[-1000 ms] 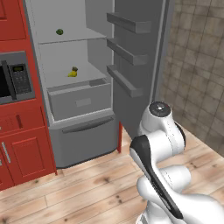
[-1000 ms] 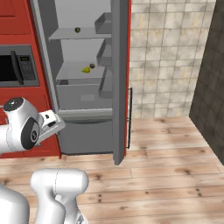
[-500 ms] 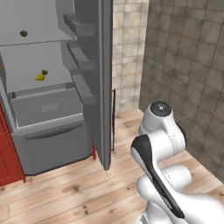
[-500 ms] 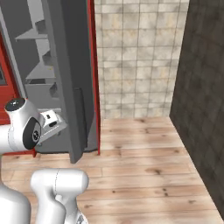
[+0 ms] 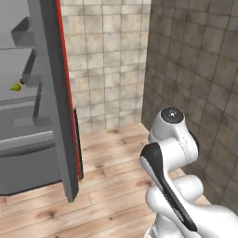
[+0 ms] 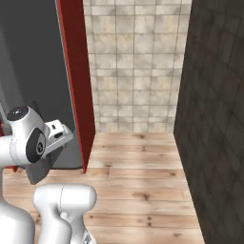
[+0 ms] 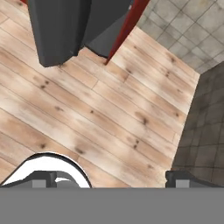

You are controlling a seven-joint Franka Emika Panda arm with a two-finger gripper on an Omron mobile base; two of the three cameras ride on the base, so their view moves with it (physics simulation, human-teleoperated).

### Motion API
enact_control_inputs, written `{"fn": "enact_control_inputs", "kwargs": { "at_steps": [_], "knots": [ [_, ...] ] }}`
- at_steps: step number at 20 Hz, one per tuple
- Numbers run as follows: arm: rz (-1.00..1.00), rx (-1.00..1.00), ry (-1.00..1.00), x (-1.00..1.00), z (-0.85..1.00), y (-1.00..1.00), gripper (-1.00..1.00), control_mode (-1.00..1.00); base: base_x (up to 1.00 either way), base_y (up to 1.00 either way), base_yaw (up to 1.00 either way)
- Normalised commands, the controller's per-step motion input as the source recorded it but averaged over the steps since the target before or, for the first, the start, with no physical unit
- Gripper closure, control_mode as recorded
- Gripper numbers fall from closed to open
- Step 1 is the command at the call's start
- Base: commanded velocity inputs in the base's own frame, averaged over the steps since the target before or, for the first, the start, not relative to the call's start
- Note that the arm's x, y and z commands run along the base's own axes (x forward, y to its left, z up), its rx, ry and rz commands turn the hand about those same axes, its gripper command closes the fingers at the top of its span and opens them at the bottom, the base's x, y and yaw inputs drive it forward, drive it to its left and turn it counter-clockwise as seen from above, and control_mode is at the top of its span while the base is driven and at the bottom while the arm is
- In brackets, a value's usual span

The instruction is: Place the pear in the correct fridge rack based on whether it is a fruit or vegetable. Finally, close the fridge door.

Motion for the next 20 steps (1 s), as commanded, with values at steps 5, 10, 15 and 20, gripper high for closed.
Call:
{"fn": "enact_control_inputs", "kwargs": {
  "at_steps": [5, 10, 15, 20],
  "knots": [
    [0.0, 0.0, 0.0, 0.0, 0.0, 0.0, -1.0, 1.0, 1.0, -0.7, 0.44],
    [0.0, 0.0, 0.0, 0.0, 0.0, 0.0, -1.0, 1.0, 0.88, -0.67, 0.49],
    [0.0, 0.0, 0.0, 0.0, 0.0, 0.0, -1.0, 1.0, 0.79, -0.39, 0.53],
    [0.0, 0.0, 0.0, 0.0, 0.0, 0.0, -1.0, 1.0, 0.75, -0.23, 0.58]
  ]
}}
